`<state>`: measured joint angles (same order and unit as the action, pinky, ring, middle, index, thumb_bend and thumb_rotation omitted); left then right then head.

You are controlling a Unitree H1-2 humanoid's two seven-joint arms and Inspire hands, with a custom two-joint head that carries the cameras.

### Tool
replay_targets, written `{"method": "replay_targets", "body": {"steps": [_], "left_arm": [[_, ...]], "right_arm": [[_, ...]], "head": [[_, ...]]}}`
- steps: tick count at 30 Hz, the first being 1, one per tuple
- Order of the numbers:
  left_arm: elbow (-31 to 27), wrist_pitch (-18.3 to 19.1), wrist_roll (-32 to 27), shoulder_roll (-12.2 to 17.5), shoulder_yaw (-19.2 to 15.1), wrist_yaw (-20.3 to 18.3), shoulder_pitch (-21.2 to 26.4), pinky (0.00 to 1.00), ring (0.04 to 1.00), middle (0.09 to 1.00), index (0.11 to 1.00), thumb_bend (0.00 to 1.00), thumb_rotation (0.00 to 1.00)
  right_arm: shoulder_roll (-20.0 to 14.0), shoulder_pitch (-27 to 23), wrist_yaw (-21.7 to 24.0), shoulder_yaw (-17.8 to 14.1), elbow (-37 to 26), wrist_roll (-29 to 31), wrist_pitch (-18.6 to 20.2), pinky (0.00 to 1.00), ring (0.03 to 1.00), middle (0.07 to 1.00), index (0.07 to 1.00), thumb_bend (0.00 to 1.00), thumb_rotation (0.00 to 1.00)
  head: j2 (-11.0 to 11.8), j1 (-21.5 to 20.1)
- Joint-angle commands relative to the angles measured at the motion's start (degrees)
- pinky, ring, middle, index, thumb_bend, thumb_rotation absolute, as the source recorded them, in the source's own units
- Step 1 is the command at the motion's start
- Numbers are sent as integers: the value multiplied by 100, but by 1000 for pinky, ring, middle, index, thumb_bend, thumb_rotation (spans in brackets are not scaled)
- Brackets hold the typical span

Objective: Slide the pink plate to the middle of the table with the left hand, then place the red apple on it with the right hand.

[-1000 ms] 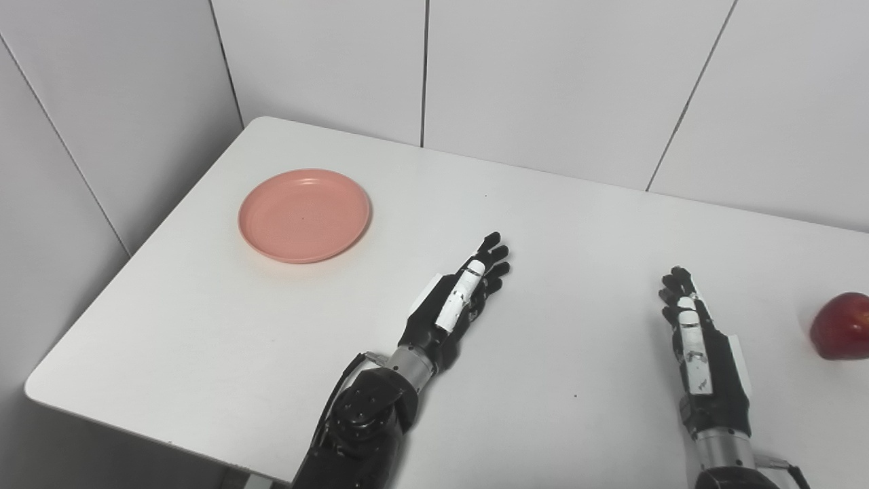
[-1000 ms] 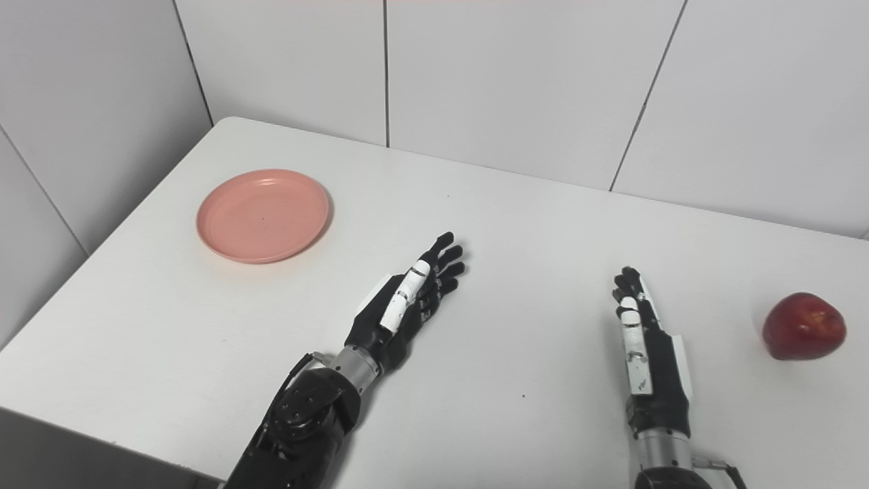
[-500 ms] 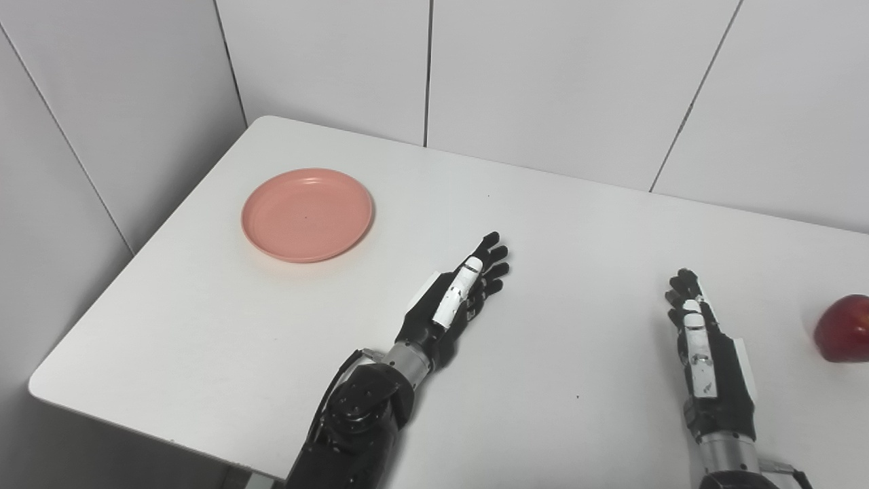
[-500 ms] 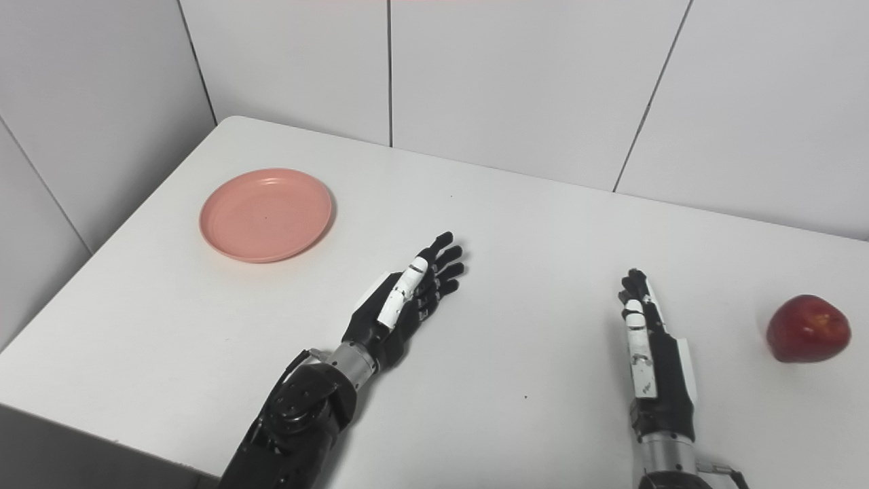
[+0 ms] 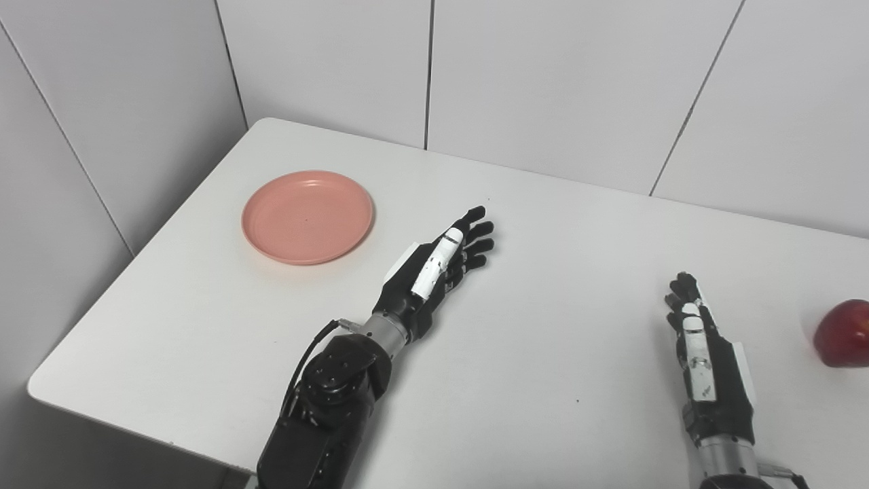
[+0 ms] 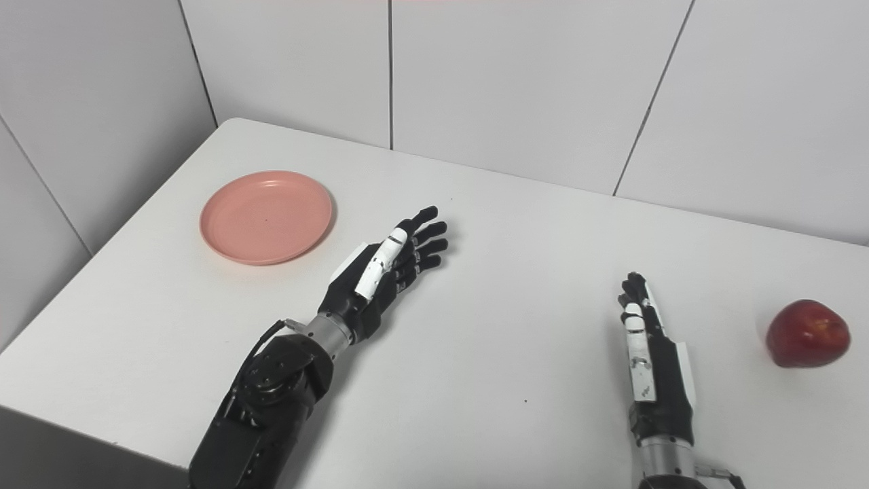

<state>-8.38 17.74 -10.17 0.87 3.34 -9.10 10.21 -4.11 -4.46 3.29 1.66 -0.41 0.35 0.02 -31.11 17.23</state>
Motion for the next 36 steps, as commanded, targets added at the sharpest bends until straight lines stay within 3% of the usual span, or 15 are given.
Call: {"method": "replay_targets", "body": {"steps": [1, 8, 16, 22, 36], "left_arm": [[-284, 102, -171, 74, -66, -94, 310, 915, 914, 928, 914, 408, 1000], [-477, 311, -330, 148, -314, -43, 572, 892, 897, 908, 888, 402, 1000], [-410, 202, -443, 326, -662, -31, 931, 872, 885, 896, 882, 420, 1000], [-344, 229, -461, 332, -970, 210, 1194, 863, 878, 888, 869, 406, 1000], [25, 126, -499, 809, -1455, 373, 1751, 875, 889, 900, 878, 405, 1000]], "right_arm": [[19, -47, -36, -14, 48, -52, -252, 978, 951, 946, 943, 60, 1000], [5, -36, 18, -32, 25, 36, -201, 1000, 963, 955, 949, 57, 1000], [-32, -41, 33, -39, 52, 33, -227, 991, 956, 953, 952, 47, 1000], [-45, -50, 74, -60, 84, 108, -285, 998, 961, 957, 957, 34, 1000], [-78, -32, 86, -91, 48, 121, -288, 996, 955, 948, 949, 40, 1000]], "head": [[2, 20], [-4, 44], [-10, 98], [-16, 120], [-21, 225]]}}
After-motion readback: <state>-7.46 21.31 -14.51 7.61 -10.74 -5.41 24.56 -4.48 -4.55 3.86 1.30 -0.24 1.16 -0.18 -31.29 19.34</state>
